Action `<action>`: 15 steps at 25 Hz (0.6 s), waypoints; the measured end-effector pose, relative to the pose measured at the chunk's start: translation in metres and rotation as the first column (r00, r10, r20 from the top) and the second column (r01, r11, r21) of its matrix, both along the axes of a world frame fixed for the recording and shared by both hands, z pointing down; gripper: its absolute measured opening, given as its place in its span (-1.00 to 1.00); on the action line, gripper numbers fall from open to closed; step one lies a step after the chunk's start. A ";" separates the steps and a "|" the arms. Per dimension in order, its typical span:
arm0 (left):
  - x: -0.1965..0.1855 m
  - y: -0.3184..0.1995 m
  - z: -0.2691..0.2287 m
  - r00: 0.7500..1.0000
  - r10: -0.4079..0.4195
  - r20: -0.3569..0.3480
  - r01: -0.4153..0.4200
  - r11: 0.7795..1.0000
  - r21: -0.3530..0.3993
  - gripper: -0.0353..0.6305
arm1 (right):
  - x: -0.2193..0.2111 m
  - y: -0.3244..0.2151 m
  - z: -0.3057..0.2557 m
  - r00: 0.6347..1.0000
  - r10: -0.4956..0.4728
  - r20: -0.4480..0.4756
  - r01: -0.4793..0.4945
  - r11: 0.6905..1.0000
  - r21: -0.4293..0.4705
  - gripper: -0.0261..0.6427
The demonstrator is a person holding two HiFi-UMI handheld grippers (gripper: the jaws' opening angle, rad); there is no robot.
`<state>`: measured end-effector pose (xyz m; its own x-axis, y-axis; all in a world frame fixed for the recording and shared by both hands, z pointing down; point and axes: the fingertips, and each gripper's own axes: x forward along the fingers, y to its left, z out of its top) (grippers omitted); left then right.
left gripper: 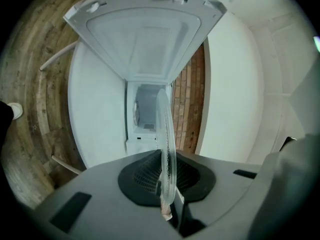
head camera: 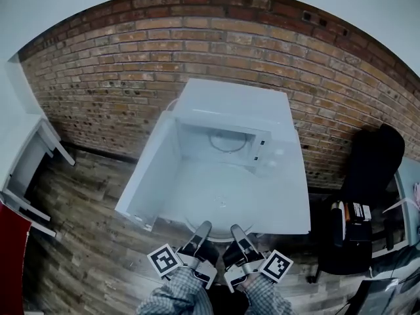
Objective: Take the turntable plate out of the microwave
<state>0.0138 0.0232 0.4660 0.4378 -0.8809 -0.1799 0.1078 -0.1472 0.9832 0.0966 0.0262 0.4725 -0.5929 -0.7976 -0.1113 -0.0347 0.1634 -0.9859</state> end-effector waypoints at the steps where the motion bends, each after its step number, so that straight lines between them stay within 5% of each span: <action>1: 0.000 0.006 -0.002 1.000 -0.004 -0.003 0.004 1.000 -0.001 -0.79 | 0.000 0.006 -0.002 1.000 -0.002 0.002 0.002 1.000 0.003 -0.78; 15: -0.013 0.022 -0.029 0.999 0.034 0.001 -0.034 0.999 0.014 -0.79 | -0.013 0.025 -0.030 0.999 0.040 0.022 -0.040 0.999 0.020 -0.76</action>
<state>0.0009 0.0456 0.4366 0.4679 -0.8628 -0.1914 0.1123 -0.1568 0.9812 0.0835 0.0516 0.4423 -0.5578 -0.8180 -0.1405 -0.0203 0.1827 -0.9830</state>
